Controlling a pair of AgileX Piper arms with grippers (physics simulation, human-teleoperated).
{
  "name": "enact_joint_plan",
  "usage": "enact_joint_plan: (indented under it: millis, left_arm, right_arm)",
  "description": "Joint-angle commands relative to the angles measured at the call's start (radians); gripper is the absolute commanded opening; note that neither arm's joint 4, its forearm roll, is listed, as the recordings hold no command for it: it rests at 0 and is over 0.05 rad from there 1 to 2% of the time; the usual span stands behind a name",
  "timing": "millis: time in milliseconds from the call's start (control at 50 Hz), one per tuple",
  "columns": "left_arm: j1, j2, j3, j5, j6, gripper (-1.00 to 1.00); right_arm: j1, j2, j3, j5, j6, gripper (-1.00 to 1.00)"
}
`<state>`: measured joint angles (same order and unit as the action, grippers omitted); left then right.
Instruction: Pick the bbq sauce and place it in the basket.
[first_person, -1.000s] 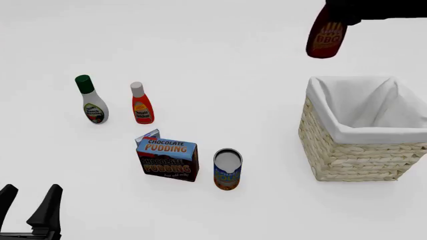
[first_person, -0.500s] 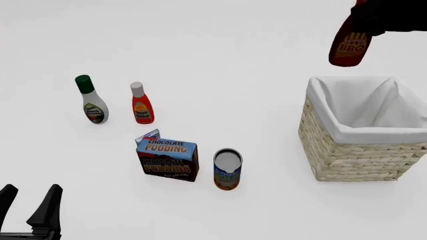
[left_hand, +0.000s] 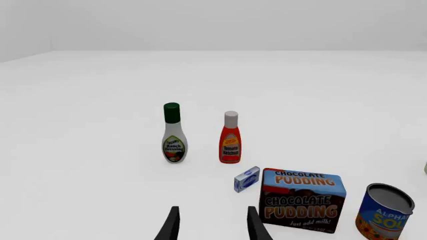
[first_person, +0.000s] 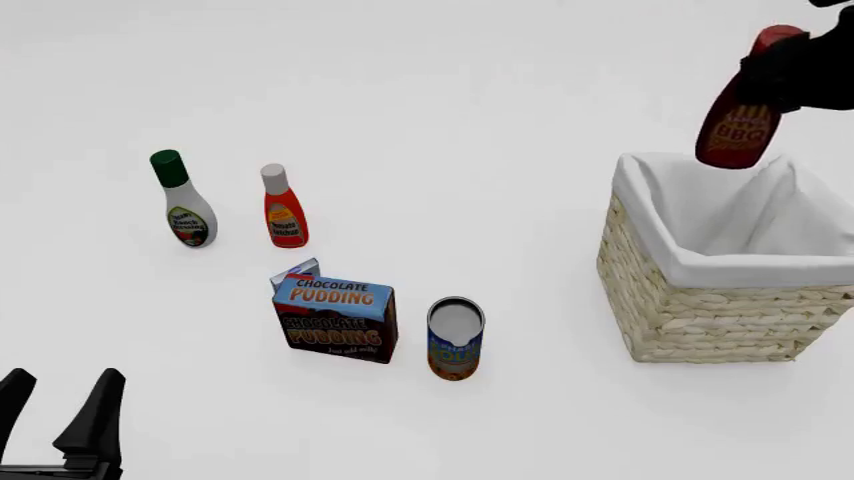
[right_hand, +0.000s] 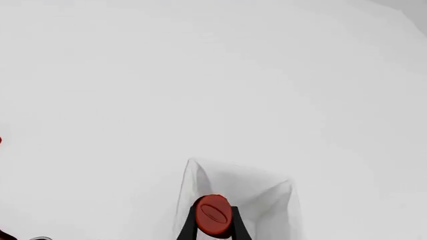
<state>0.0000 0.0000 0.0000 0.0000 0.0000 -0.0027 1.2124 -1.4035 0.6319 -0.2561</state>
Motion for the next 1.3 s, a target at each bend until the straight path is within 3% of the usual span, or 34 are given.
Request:
enact_joint_plan:
  millis: [20,1300]
  left_arm:
    - [0.000,0.000,0.000,0.000,0.000,1.00]
    - [0.000,0.000,0.000,0.000,0.000,1.00]
  right_arm:
    - [-0.052,-0.010,0.066,-0.046,0.020,-1.00]
    - [-0.151,0.190,0.269,-0.310,0.068,-1.00]
